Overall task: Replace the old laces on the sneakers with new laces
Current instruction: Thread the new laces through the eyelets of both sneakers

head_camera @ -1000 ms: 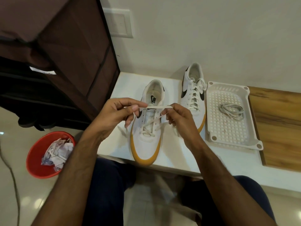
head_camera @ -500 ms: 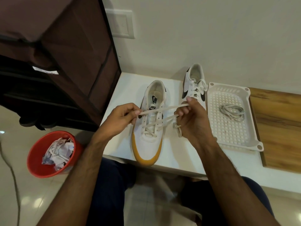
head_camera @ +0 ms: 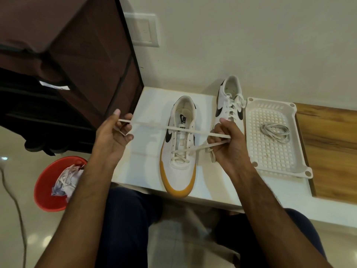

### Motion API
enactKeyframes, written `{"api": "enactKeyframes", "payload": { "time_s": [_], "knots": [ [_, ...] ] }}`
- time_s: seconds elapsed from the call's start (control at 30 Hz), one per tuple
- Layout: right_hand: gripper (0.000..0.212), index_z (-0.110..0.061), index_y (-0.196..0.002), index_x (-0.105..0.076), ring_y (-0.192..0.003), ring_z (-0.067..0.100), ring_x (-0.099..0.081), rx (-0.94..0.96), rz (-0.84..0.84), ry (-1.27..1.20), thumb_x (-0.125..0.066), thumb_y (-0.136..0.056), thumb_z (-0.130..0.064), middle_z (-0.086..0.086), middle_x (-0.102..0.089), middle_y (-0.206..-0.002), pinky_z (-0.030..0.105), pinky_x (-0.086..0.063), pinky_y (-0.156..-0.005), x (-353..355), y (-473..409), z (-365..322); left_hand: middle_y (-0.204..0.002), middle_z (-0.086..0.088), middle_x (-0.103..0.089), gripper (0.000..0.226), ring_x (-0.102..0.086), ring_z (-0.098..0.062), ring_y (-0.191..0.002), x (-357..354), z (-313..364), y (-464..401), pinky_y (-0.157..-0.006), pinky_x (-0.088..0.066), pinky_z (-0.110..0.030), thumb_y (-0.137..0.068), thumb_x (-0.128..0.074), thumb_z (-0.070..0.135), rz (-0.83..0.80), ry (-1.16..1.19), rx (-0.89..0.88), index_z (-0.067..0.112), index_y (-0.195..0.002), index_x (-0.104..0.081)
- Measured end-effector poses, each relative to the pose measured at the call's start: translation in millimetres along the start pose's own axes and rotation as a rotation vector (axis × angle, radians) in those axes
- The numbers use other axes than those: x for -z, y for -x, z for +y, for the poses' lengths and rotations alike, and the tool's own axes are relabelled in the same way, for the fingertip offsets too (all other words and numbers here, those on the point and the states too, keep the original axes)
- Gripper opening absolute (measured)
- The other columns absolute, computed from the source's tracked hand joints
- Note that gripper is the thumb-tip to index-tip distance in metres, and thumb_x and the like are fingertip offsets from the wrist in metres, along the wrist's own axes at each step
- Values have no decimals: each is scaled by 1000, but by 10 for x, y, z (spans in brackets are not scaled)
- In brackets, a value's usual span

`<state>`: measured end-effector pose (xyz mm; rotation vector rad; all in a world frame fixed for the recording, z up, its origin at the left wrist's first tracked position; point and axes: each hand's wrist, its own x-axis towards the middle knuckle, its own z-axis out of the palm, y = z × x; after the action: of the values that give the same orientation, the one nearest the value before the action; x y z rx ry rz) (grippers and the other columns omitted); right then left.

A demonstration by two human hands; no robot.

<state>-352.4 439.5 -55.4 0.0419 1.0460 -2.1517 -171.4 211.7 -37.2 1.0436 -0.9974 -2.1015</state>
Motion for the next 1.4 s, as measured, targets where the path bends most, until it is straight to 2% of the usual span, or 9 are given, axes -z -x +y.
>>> {"api": "enactKeyframes", "payload": {
  "time_s": [0.2,0.43,0.57,0.7,0.8,0.93,1.07,1.23,1.4],
  "knots": [
    [44,-11,-52,-58,-46,15,-43,8,-78,701,-62,-96,-9,8,-46,-52,29,-39,-53,-19,68,6,-66,9,-62,38,-57,-2,-57,-179,103,97,-58,-48,-18,-98,-62,37,-60,377,-125,22,-64,-60],
    [19,-2,-104,-78,-107,24,-71,-331,-837,1054,-63,-99,-13,12,-77,-108,33,-55,-98,-105,292,-189,-87,7,-68,14,-60,-2,-76,-127,76,26,-71,-50,-21,-96,-65,23,-25,263,-323,23,-97,-80],
    [17,-4,-107,-78,-104,13,-73,-98,-563,1141,-67,-96,-12,1,-79,-104,30,-57,-95,19,175,-111,-100,12,-72,21,-64,-2,-98,-119,88,40,-94,-47,-27,-99,-60,20,46,37,-402,31,-108,-77],
    [16,-11,-97,-77,-79,16,-74,155,-164,1009,-62,-100,-14,5,-77,-85,33,-61,-70,42,61,-55,-100,2,-71,27,-57,-8,-72,-248,75,111,-69,-48,-23,-102,-54,10,-212,-268,-480,22,-114,-74],
    [17,-15,-112,-73,-81,20,-73,201,-186,935,-65,-97,-12,6,-76,-93,28,-58,-67,12,53,-3,-91,2,-72,24,-49,-4,-61,-419,-95,165,-56,-40,-17,-100,-56,3,-371,-624,-481,12,-114,-73],
    [27,-12,-123,-70,-87,30,-74,131,-259,850,-67,-96,-8,12,-75,-100,35,-62,-73,2,36,106,-99,7,-77,23,-69,-2,-87,-576,-417,250,-89,-56,-29,-94,-67,5,-527,-921,-374,22,-105,-78],
    [22,-5,-114,-74,-83,21,-75,107,-262,865,-69,-93,-1,9,-77,-92,31,-60,-73,15,17,199,-104,7,-76,24,-70,-13,-106,-553,-504,211,-100,-54,-41,-91,-72,8,-563,-947,-310,24,-108,-77],
    [23,2,-113,-71,-93,32,-74,37,-274,681,-71,-91,-3,20,-76,-98,33,-60,-80,-34,32,199,-92,8,-74,24,-69,-9,-93,-565,-499,221,-78,-51,-20,-89,-74,7,-542,-923,-333,23,-107,-74],
    [25,1,-112,-68,-85,26,-74,51,-216,594,-74,-88,-1,17,-74,-91,34,-60,-78,-63,41,191,-86,5,-73,33,-69,-8,-87,-574,-495,239,-78,-48,-25,-86,-78,9,-560,-898,-324,25,-114,-68]
  ]
}}
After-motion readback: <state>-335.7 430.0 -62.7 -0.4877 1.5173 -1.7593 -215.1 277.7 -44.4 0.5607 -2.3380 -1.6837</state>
